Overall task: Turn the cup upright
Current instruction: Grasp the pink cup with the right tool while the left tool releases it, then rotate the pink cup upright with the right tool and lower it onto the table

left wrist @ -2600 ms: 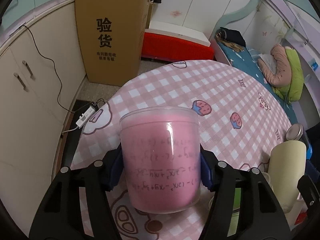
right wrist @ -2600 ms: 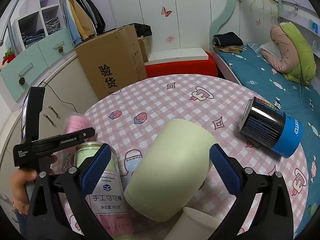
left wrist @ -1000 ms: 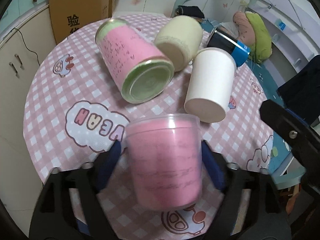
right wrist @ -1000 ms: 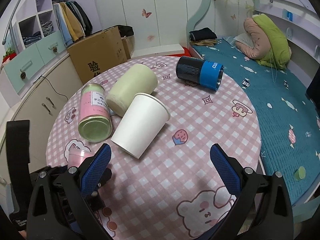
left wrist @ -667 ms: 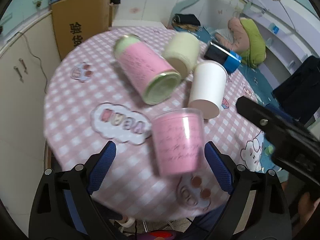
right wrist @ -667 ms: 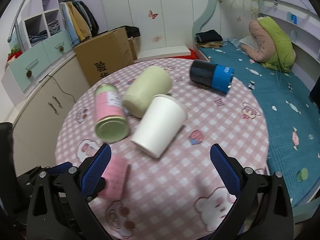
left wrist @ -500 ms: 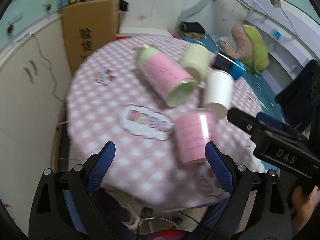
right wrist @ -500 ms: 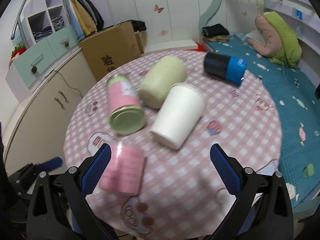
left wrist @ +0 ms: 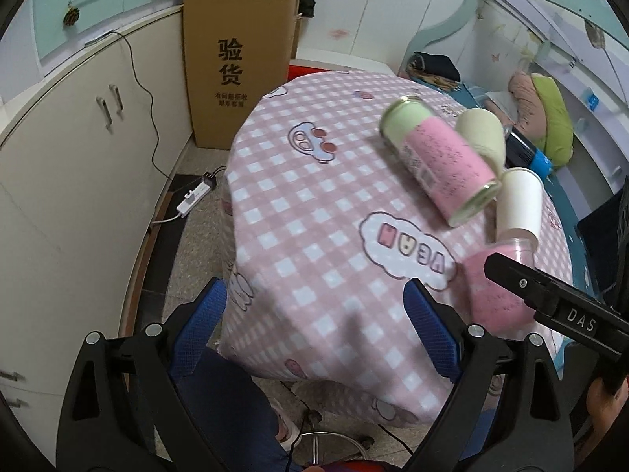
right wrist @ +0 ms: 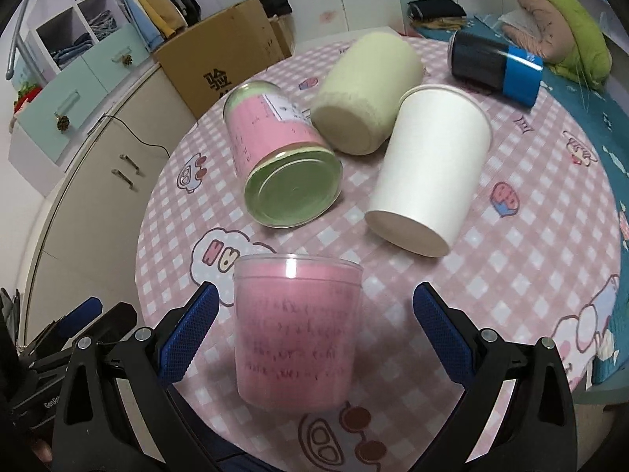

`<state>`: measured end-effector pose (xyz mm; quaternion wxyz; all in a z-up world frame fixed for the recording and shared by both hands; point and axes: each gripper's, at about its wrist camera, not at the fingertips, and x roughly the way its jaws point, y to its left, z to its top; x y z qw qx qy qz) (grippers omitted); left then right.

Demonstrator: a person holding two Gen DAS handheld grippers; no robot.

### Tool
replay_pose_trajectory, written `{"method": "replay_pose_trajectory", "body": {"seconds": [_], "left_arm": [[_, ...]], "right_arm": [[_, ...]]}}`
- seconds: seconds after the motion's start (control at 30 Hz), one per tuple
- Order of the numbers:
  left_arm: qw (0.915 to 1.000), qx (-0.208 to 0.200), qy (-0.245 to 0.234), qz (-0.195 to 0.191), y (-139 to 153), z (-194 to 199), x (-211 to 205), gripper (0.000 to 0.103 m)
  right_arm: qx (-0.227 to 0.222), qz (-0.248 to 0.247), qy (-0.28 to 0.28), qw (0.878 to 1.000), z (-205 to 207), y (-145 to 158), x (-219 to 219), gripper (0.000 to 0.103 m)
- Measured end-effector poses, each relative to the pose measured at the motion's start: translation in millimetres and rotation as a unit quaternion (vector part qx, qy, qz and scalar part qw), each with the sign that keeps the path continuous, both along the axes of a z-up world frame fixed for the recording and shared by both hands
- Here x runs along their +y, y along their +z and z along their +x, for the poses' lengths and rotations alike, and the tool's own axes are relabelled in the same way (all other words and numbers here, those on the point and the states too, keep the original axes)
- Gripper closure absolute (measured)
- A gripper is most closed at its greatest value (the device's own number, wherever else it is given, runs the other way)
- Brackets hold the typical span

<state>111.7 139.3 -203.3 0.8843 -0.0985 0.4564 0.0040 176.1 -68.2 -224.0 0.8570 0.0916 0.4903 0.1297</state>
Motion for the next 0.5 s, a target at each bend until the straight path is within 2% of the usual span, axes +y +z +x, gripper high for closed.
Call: {"method": "replay_pose_trajectory", "body": {"seconds": [0.17, 0.23, 0.27, 0.4, 0.5], "left_arm": [[1.0000, 0.003, -0.001, -0.006, -4, 7, 5, 0.011], [1.0000, 0.006, -0.004, -0.006, -6, 9, 5, 0.011], [1.0000, 0.007, -0.005, -0.005, -7, 9, 5, 0.011], [0.9999, 0.012, -0.008, -0.009, -11, 11, 4, 0.011], [0.9998, 0.012, -0.013, -0.011, -11, 11, 1, 0.011]], "right_arm": [[0.018, 0.014, 0.000, 1.000, 6, -10, -2, 0.027], [0.026, 0.016, 0.003, 1.000, 9, -13, -2, 0.031], [0.029, 0.017, 0.005, 0.999, 9, -13, -3, 0.037], [0.024, 0.012, 0.010, 1.000, 6, -11, -2, 0.038], [0.004, -0.002, 0.016, 1.000, 0, -1, 0, 0.038]]}}
